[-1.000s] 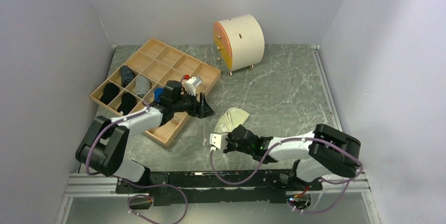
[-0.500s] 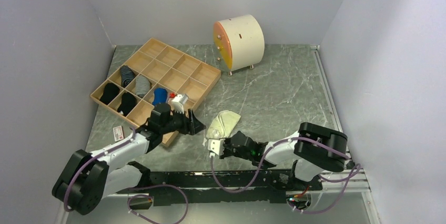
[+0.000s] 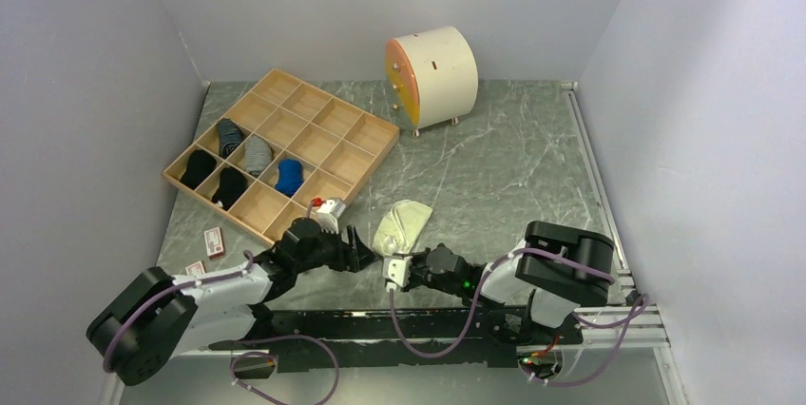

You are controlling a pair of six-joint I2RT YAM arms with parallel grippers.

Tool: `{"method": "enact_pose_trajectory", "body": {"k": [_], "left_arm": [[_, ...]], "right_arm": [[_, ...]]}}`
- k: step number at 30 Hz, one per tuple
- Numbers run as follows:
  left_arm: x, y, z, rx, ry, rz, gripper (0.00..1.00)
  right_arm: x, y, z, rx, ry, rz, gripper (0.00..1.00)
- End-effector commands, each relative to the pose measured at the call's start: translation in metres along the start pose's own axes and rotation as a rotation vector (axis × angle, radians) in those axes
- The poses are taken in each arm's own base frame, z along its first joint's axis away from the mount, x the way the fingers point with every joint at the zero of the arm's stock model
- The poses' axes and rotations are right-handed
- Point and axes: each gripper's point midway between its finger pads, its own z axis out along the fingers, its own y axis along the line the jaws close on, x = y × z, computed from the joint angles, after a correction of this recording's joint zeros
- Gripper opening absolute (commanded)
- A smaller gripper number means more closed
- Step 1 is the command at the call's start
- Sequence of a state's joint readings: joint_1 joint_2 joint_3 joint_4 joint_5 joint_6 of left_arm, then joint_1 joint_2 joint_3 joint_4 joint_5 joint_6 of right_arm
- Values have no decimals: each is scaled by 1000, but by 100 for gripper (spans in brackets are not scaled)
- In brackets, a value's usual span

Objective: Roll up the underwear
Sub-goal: Roll the underwear to the center of the board.

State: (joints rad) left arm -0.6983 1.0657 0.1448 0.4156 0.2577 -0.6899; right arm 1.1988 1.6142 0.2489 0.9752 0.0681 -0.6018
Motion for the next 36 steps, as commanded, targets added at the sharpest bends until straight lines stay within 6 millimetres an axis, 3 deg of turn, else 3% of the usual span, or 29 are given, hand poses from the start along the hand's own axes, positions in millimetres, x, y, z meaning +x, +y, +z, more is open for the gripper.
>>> {"method": "enact_pose_trajectory", "body": {"k": [1,11,16,22,25,27,31,36], "left_arm": [[-29,-18,11,71,-106,28,77],[-21,-19,40,122,-53,-2,73],[-14,-9,52,94,-13,20,58],[-10,8,50,14,-14,10,41],[-11,7,53,8,-2,9,15],[-12,5,53,12,-6,-11,6],[-10,3,54,10,27,-37,5],[-9,-1,53,12,51,-58,5]], "right_arm": [[13,22,-4,-81,27,-1,0],[14,21,-4,-83,40,-10,0],[15,19,-6,-75,47,-12,3],[8,13,-10,-49,26,-17,25],[-5,3,-13,-13,-7,-20,40],[-13,0,-15,-4,-25,-28,48],[-16,-10,-17,52,-4,-60,57],[-13,-11,-8,72,45,-138,58]]}}
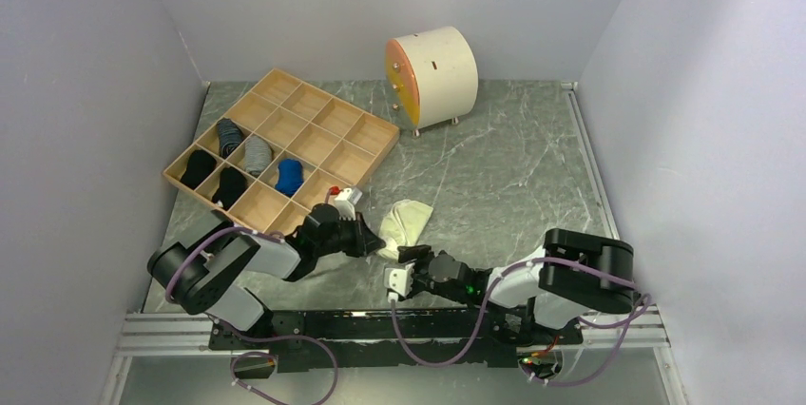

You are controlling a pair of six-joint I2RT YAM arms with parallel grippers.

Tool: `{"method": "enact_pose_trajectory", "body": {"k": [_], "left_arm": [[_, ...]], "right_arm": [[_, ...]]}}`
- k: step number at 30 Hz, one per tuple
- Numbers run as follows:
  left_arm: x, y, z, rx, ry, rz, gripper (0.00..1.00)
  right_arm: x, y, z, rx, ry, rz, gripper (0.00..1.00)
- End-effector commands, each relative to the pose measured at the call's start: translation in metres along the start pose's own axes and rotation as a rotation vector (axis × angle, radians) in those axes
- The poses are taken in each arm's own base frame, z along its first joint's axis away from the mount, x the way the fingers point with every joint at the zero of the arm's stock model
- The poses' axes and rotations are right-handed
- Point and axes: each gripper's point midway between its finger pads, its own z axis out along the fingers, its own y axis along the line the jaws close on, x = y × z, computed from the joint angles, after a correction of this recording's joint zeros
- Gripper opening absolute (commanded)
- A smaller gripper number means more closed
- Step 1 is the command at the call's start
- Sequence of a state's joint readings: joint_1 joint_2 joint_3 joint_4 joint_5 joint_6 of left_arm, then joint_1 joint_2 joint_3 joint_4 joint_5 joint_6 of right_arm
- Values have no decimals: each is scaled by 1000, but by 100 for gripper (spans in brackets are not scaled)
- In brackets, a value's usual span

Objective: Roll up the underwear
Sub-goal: Roll the underwear to the center of the board.

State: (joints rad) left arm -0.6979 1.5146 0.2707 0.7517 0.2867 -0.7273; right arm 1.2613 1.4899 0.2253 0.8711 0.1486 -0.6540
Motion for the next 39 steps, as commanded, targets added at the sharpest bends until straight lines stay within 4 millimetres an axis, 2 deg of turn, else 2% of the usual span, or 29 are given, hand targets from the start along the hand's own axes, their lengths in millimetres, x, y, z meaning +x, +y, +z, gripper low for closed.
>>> {"method": "enact_pose_trajectory", "body": {"k": [1,3,7,13,15,16,19,22,24,27,33,39], "left_arm": [[5,0,-1,-26,46,-32,5],[4,-1,-3,-33,45,-43,5],[7,3,-5,-61,59,-58,5],[9,3,-3,-72,83,-72,5],[8,2,-5,-61,71,-81,13],[8,2,-7,-64,66,-89,23],[3,3,-12,-83,42,-80,37],[-5,10,-16,-130,3,-67,57],[-7,13,-17,-148,-11,-60,62],[-6,19,-16,-168,-18,-65,65],[6,34,-11,-200,-5,-76,55],[17,49,-11,-248,18,-74,22]], "right_arm": [[-2,-11,11,65,42,-75,58],[1,-14,16,91,62,-105,56],[7,-16,24,122,104,-175,48],[16,-8,25,132,142,-224,14],[14,-9,26,152,140,-202,3],[13,-9,27,156,135,-183,0],[7,-3,27,122,106,-101,0],[0,1,24,106,53,-32,0],[2,1,24,116,51,-15,0],[2,3,25,123,34,2,0],[-2,6,28,123,2,52,0],[-8,1,24,150,-33,105,0]]}}
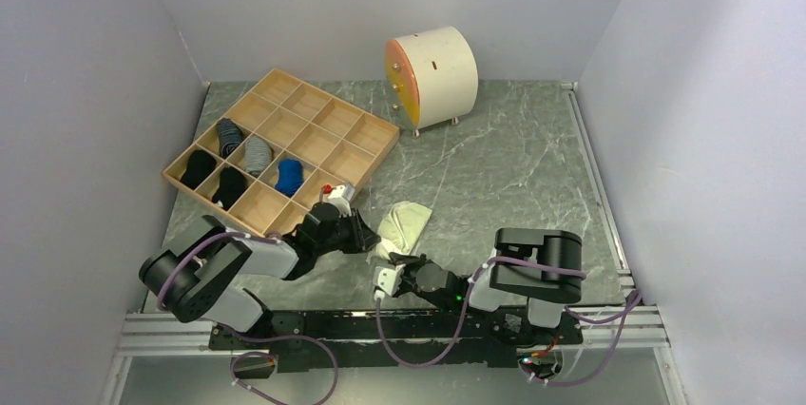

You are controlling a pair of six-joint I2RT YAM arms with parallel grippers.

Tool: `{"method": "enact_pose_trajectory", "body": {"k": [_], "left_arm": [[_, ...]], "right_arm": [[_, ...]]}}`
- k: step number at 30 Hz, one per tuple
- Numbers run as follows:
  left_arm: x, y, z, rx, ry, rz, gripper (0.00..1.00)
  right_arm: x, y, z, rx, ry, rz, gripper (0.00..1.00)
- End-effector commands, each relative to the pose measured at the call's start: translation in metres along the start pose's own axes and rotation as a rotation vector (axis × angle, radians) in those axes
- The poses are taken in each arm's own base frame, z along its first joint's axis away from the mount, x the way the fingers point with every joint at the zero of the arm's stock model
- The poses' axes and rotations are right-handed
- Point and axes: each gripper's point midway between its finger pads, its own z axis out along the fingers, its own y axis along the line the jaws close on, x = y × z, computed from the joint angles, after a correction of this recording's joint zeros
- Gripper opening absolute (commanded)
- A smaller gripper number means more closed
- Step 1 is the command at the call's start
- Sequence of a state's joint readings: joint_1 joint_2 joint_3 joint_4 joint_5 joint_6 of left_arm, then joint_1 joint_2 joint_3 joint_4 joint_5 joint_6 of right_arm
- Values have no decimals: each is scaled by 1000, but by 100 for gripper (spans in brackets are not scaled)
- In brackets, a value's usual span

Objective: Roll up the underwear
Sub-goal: Roll the underwear to the center of the board.

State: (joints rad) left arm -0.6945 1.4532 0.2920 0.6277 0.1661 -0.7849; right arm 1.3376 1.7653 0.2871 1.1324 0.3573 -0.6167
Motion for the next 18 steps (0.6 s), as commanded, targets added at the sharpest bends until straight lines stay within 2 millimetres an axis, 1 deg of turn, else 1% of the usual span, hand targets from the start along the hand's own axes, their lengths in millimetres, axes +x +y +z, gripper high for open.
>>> {"method": "enact_pose_trajectory", "body": {"k": [1,3,5,8,9,10,11,12,13,14,17,18], "left_arm": [[28,39,-4,-133,70,2,19],[29,36,-4,-123,80,3,12],[30,33,-4,-112,95,4,9],[27,26,-8,-97,99,13,9],[25,24,-9,-94,97,17,9],[23,22,-11,-92,95,21,10],[22,21,-13,-92,95,26,12],[16,17,-14,-90,84,32,16],[12,17,-17,-104,72,34,24],[6,13,-20,-97,51,39,32],[-14,-2,-30,-72,-10,67,40],[-20,-6,-33,-68,-28,76,45]], "right_arm": [[-13,0,-2,5,-71,98,0],[-16,0,-2,4,-79,126,0],[-18,0,-1,-2,-82,170,0],[-23,2,0,-42,-85,280,0],[-24,5,0,-75,-84,339,0],[-24,6,-1,-106,-88,362,0],[-26,6,-3,-125,-101,396,0],[-27,4,-4,-133,-111,423,0],[-27,5,-6,-151,-120,449,1],[-29,9,-8,-194,-130,476,1],[-36,12,-12,-283,-166,548,2],[-37,13,-12,-305,-177,565,2]]}}
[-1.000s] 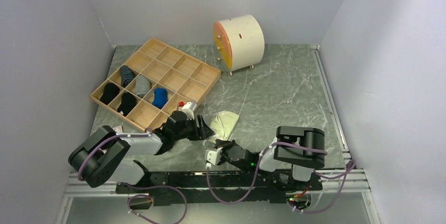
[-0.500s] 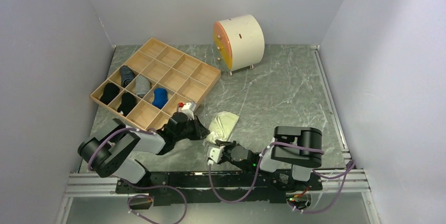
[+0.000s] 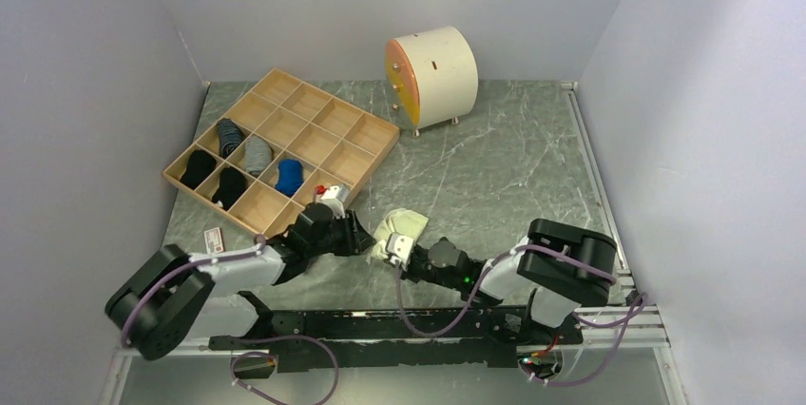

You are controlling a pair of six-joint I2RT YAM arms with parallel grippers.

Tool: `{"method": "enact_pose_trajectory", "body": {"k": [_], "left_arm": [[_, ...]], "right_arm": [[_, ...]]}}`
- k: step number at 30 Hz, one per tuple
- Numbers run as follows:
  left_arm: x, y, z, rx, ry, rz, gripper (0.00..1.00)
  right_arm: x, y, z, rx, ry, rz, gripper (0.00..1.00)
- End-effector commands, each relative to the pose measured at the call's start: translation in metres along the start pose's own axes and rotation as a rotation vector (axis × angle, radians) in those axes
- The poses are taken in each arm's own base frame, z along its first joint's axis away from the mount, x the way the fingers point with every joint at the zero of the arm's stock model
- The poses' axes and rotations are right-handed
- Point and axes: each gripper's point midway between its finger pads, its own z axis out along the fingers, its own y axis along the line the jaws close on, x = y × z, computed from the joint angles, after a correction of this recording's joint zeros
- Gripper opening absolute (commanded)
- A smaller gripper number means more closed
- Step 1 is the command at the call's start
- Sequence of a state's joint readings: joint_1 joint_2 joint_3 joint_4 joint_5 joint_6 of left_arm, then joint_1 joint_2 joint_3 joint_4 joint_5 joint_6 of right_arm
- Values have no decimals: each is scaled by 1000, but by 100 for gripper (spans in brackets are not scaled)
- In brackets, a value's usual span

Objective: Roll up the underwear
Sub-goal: Roll the underwear to the center of the board.

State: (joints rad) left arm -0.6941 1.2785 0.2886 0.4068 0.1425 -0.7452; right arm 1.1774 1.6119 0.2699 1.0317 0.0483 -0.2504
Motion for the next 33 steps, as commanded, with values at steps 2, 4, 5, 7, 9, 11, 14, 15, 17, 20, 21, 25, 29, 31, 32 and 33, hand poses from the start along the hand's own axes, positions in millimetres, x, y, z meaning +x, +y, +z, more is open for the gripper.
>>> {"method": "enact_pose_trajectory", "body": {"k": [2,4,5,7,9,11,14,15,17,20,21,25,29,31,32,33], "left_arm": [[-32,-14,-19,-19,-85,62,59],[-40,-20,-27,6,-123,78,70],[-38,-20,-29,13,-129,81,76],[-35,-20,-34,34,-140,84,95],[-32,-22,-37,66,-147,83,96],[-28,-28,-41,122,-153,86,96],[-31,-39,-49,208,-191,76,96],[-31,-41,-52,230,-206,74,96],[-32,-42,-55,260,-229,72,96],[-30,-43,-57,289,-222,103,96],[-29,-46,-57,301,-215,123,96],[-23,-47,-50,310,-156,199,89],[-11,-50,-41,348,-77,244,80],[-4,-49,-36,350,-44,246,78],[-2,-47,-34,344,-38,245,79],[1,-46,-32,341,-29,247,78]], "right_arm": [[-17,27,-3,-233,-72,199,2],[-19,29,-3,-301,-82,273,2],[-18,26,-2,-326,-79,348,2],[-16,24,0,-374,-71,448,2],[-15,21,2,-406,-67,536,2],[-13,18,3,-418,-58,620,2],[-8,15,2,-410,-44,741,3],[-5,14,2,-396,-30,790,3],[3,11,0,-365,-4,878,3],[8,8,-3,-319,9,1010,4],[10,6,-6,-303,9,1051,4],[22,1,-8,-244,35,1188,5],[27,-4,-9,-201,36,1295,7],[31,-6,-8,-189,54,1330,8],[32,-7,-7,-174,59,1344,8],[34,-8,-7,-161,65,1359,8]]}}
